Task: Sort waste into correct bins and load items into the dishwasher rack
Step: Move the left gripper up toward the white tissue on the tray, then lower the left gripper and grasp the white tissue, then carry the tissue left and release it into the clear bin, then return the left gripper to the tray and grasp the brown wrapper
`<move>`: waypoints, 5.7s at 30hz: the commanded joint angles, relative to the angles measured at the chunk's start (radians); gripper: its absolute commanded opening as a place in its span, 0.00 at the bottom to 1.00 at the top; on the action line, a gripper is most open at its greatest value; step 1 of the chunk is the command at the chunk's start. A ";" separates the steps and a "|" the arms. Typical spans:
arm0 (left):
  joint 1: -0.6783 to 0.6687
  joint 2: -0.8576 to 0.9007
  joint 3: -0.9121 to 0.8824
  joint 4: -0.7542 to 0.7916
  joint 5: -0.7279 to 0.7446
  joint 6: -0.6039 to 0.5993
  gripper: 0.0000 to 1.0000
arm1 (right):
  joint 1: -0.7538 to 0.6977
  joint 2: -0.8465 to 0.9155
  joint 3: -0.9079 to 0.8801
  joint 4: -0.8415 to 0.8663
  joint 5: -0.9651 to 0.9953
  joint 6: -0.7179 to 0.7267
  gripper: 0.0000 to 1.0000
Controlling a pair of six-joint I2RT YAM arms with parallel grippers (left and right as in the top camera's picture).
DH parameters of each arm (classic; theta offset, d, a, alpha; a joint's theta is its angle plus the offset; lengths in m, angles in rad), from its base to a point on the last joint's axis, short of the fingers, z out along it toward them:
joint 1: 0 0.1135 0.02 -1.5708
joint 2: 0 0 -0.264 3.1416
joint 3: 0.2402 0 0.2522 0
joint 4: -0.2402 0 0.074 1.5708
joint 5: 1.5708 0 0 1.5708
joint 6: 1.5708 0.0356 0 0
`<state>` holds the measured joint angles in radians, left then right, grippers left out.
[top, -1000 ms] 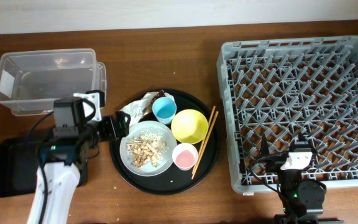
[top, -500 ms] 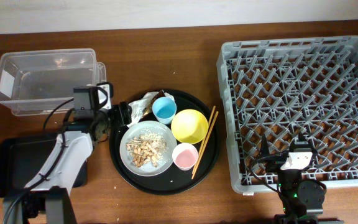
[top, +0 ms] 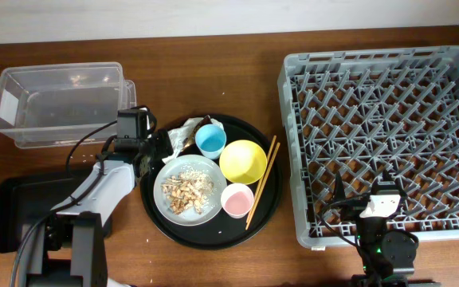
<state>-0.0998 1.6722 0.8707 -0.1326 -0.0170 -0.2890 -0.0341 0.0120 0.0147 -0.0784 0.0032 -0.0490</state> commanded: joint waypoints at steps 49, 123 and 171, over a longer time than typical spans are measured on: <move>-0.048 -0.272 0.015 -0.187 0.002 -0.092 0.01 | -0.006 -0.007 -0.009 -0.002 0.006 0.001 0.99; 0.237 -0.290 0.019 0.578 -0.420 0.085 0.77 | -0.006 -0.007 -0.009 -0.002 0.006 0.001 0.99; -0.123 0.161 0.019 0.330 -0.085 -0.124 0.75 | -0.006 -0.007 -0.009 -0.002 0.006 0.001 0.99</move>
<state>-0.2169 1.8183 0.8921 0.1799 -0.1020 -0.4740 -0.0341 0.0120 0.0143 -0.0780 0.0032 -0.0486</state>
